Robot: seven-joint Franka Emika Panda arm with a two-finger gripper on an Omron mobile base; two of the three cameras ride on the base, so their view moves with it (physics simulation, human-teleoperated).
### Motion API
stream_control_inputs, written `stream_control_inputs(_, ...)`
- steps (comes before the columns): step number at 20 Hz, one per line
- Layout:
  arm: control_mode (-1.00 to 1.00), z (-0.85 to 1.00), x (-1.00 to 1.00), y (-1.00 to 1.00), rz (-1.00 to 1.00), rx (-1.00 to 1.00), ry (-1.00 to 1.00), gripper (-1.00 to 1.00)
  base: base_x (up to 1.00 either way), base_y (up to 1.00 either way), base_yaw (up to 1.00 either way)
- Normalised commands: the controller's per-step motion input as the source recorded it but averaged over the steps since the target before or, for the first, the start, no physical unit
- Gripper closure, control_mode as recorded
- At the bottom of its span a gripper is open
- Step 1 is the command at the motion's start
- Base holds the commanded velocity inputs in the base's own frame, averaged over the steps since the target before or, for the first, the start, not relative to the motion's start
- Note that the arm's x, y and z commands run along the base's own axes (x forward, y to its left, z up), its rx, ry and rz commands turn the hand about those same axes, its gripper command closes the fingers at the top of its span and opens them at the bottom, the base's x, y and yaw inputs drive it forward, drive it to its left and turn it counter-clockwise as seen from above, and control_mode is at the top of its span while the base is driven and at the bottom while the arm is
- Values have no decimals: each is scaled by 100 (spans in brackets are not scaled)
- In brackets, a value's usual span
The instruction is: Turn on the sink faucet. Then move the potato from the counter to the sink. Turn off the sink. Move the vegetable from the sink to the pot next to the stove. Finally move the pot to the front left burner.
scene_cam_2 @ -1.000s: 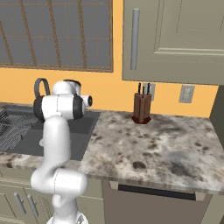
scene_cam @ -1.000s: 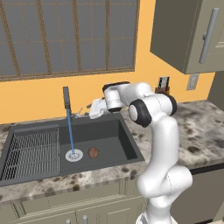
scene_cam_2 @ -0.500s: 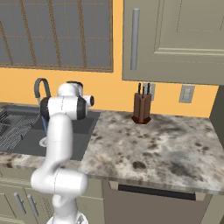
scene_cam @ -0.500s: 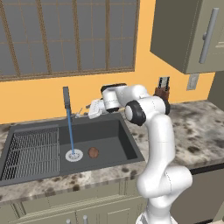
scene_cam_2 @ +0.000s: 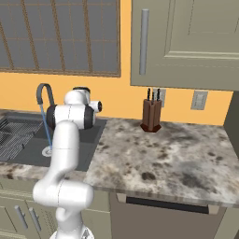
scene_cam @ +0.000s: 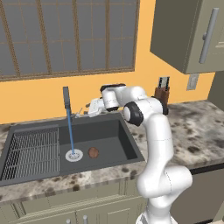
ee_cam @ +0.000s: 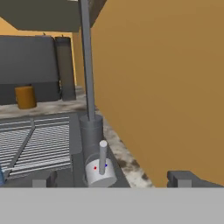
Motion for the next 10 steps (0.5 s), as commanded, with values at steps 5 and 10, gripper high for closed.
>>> stream_control_inputs(5,-100,0,0,12,4,0,0,-100,0,0,0)
stream_control_inputs(10,-100,0,0,16,5,0,0,-100,0,0,0)
